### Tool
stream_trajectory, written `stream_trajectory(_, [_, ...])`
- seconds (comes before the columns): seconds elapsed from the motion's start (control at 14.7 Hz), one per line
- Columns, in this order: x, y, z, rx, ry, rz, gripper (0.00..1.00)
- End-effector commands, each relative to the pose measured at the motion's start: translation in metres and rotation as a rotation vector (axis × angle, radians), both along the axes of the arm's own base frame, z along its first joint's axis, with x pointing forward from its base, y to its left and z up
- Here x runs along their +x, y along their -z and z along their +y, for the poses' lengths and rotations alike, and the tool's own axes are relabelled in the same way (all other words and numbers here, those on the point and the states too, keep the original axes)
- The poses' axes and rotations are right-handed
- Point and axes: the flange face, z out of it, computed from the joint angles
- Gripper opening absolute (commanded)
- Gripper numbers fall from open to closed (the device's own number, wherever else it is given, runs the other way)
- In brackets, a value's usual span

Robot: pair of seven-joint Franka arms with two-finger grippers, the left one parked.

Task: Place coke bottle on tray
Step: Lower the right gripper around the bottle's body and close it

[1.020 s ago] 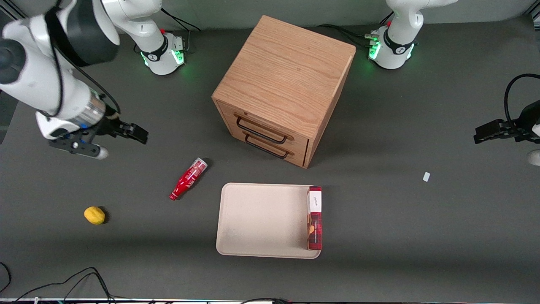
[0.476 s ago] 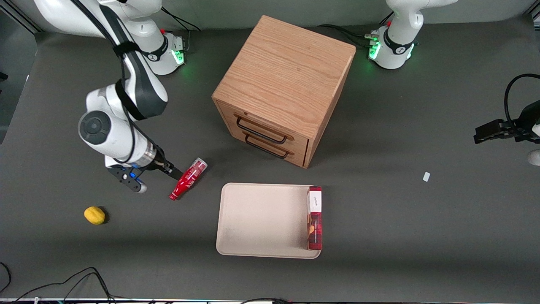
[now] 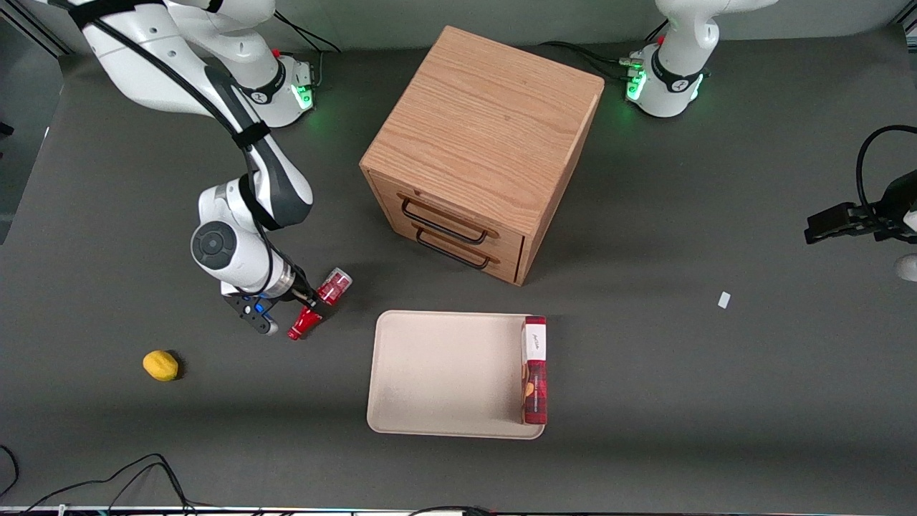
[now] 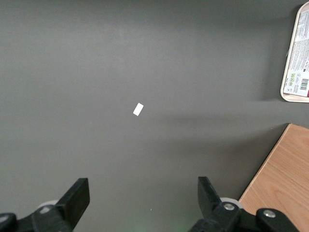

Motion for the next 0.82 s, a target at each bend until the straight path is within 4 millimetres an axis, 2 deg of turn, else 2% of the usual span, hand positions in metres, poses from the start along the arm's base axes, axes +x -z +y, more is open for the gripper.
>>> stream_trajectory(0.0, [0.001, 0.029, 0.004, -0.006, 0.019, -0.009, 1.00])
stream_trajectory(0.2, [0.000, 0.041, 0.002, -0.008, 0.027, 0.002, 1.00])
stream_trajectory(0.41, [-0.002, 0.045, 0.002, -0.009, 0.027, 0.010, 1.00])
stream_trajectory(0.54, [-0.002, 0.046, 0.001, -0.011, 0.027, 0.011, 0.88])
stream_trajectory(0.75, [-0.002, 0.050, 0.001, -0.012, 0.026, 0.015, 0.83])
